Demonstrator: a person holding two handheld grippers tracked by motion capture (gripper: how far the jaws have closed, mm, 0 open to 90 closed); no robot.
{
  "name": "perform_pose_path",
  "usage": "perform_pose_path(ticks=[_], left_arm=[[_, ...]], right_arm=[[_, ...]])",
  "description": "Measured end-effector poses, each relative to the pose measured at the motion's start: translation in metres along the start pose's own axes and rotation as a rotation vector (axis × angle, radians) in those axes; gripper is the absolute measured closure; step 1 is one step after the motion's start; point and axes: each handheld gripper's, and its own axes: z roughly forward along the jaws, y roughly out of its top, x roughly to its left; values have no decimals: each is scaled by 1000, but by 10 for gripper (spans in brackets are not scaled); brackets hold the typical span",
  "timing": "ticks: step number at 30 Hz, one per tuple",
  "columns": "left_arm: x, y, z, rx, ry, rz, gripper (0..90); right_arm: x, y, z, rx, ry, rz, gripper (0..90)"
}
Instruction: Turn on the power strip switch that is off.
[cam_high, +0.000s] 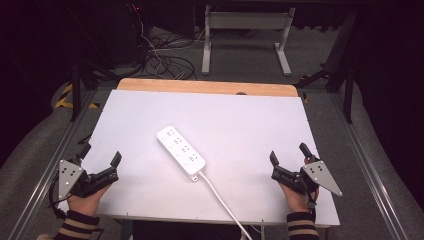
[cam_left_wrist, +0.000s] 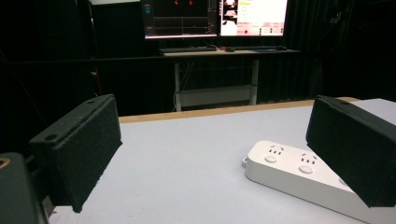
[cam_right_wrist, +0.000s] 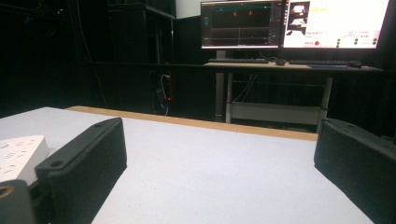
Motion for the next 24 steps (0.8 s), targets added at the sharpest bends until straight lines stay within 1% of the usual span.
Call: perform_pose_path(ticks=[2, 6, 8, 11, 21, 24], left_arm=[[0, 0, 0, -2, 0, -7, 38], [0, 0, 0, 2, -2, -6, 38], [0, 0, 0, 0, -1, -6, 38], [1, 0, 0, 2, 4, -8, 38], [1, 0, 1, 2, -2, -9, 38], [0, -1, 1, 5, -4, -12, 38]], right_arm=[[0, 0, 0, -2, 1, -4, 29], [0, 1, 1, 3, 7, -6, 36], [1, 0, 0, -7, 9, -12, 59], [1, 0, -1, -9, 13, -18, 64], [1, 0, 0, 3, 18, -16, 59], [0, 0, 0, 10, 18, -6, 58]])
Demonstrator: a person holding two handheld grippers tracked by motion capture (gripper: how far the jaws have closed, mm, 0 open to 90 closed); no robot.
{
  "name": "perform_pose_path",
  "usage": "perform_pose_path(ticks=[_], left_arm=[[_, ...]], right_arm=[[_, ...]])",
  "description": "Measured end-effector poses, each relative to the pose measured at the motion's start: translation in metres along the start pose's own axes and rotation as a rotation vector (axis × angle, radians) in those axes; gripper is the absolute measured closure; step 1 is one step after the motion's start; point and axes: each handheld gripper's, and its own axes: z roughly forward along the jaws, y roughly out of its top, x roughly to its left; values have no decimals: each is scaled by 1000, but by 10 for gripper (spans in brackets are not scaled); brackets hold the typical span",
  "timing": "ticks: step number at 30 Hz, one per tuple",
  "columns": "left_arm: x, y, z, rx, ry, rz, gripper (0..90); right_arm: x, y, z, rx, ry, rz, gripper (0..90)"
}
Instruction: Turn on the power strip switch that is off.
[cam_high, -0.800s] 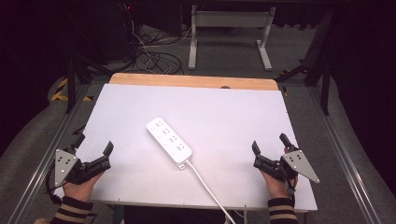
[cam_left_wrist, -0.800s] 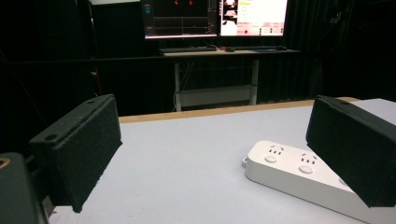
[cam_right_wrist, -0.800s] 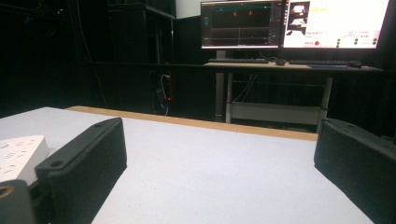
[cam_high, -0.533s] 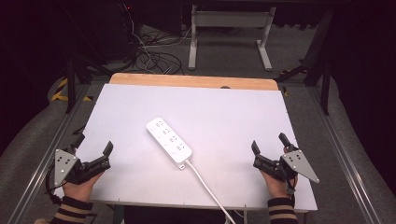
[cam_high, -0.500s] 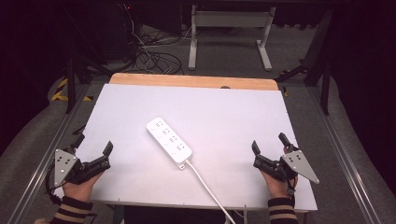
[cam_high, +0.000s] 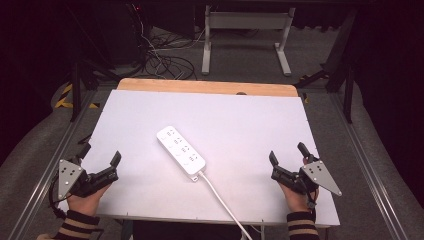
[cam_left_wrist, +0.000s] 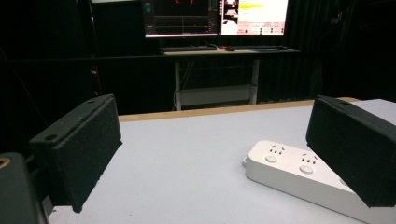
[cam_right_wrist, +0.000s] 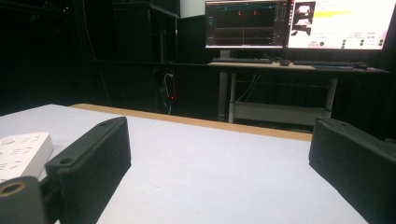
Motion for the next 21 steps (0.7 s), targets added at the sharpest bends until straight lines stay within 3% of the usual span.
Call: perform_pose_path(ticks=[13, 15, 21], left_arm=[[1, 1, -2, -8, 7, -2, 38], [1, 2, -3, -9, 11, 3, 39], [2, 1, 0, -5, 3, -8, 38]], right_arm=[[1, 1, 1, 23, 23, -15, 84], [2, 6, 0, 18, 44, -24, 123], [4, 21, 0, 36, 108, -1, 389]])
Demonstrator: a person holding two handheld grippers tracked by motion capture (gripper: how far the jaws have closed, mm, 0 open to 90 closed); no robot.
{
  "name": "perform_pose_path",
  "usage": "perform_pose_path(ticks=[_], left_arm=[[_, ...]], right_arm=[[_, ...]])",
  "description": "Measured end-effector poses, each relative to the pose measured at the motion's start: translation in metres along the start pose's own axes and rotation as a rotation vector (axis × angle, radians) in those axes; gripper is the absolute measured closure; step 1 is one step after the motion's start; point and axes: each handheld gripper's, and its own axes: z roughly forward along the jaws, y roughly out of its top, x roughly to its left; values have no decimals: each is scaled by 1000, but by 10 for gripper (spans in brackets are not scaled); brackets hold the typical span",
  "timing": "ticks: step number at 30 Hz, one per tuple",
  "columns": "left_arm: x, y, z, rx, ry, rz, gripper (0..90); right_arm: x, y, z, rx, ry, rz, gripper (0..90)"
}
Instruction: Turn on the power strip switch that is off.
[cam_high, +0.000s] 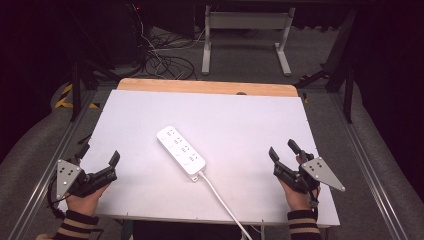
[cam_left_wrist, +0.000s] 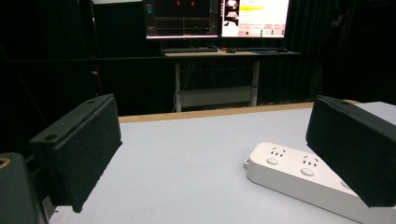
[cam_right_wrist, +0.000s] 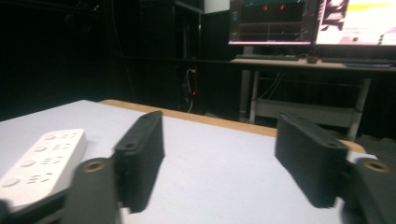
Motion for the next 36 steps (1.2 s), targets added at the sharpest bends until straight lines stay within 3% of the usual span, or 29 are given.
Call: perform_pose_path(ticks=[3, 5, 6, 8, 12, 20, 21, 23, 28, 36], left_arm=[[0, 0, 0, -2, 0, 2, 38], [-1, 1, -1, -6, 2, 4, 38], [-1, 1, -1, -6, 2, 4, 38], [-1, 2, -1, -10, 8, 10, 38], [-1, 1, 0, -6, 5, 8, 39], [1, 1, 0, -6, 15, 5, 40], [1, 2, 0, -9, 15, 5, 41], [1, 2, 0, -11, 17, 6, 41], [2, 2, 0, -11, 15, 7, 41], [0, 2, 1, -8, 9, 14, 41]], right_arm=[[1, 11, 1, 36, 35, 28, 579], [2, 18, 1, 38, 61, 34, 744], [2, 18, 1, 38, 61, 34, 744], [2, 30, -1, 23, 71, 40, 900], [4, 49, -2, 33, 60, 12, 900], [16, 75, 16, 78, 123, -28, 900], [23, 82, 25, 101, 144, -58, 900], [27, 85, 30, 109, 156, -64, 900], [54, 99, 57, 177, 252, -115, 900], [94, 83, 98, 306, 360, -158, 900]])
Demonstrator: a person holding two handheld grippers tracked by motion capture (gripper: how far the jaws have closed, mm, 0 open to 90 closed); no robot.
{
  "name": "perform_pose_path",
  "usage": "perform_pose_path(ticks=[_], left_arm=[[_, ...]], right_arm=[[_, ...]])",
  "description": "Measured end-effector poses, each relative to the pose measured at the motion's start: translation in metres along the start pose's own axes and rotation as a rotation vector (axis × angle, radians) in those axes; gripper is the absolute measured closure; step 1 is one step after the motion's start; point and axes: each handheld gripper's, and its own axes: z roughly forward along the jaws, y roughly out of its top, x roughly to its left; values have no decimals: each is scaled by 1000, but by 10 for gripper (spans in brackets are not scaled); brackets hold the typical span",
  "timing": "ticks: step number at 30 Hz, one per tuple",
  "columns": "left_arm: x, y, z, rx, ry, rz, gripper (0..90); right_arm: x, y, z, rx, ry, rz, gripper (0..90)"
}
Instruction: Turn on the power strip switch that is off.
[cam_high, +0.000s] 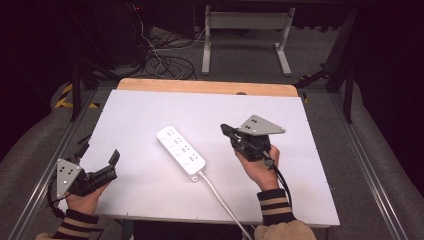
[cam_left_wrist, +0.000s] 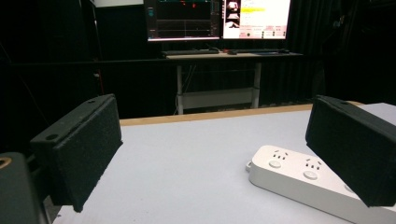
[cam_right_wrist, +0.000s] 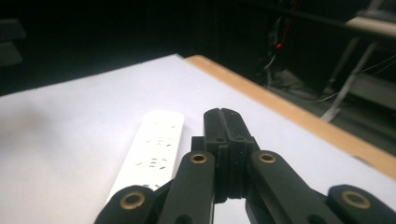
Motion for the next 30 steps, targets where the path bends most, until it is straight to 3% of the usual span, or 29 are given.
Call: perform_pose_path(ticks=[4, 5, 6, 8, 9, 10, 11, 13, 18, 23, 30], left_arm=[[0, 0, 0, 0, -2, 2, 42], [0, 0, 0, 0, -2, 2, 43], [0, 0, 0, -1, -5, 1, 43], [0, 0, 0, -2, -4, 3, 43], [0, 0, 0, -1, -5, 0, 43], [0, 0, 0, -1, -5, 0, 43], [0, 0, 0, 2, -7, 1, 43], [-1, 0, 0, 1, -10, 1, 44], [-1, 0, 0, 3, -13, 2, 44], [-1, 0, 1, 3, -11, 5, 45], [-1, 0, 0, 2, -12, 3, 46]], right_arm=[[11, 1, 29, 78, 34, -19, 900], [11, 1, 29, 78, 34, -19, 900], [15, 0, 45, 131, 52, -30, 900], [17, -1, 50, 146, 59, -32, 900], [22, -4, 64, 192, 74, -40, 900], [22, -4, 64, 192, 74, -40, 900], [28, -9, 78, 250, 97, -59, 900], [37, -14, 91, 312, 130, -87, 900], [58, -26, 117, 406, 188, -125, 900], [70, -34, 131, 478, 199, -163, 900], [73, -37, 132, 497, 202, -167, 900]])
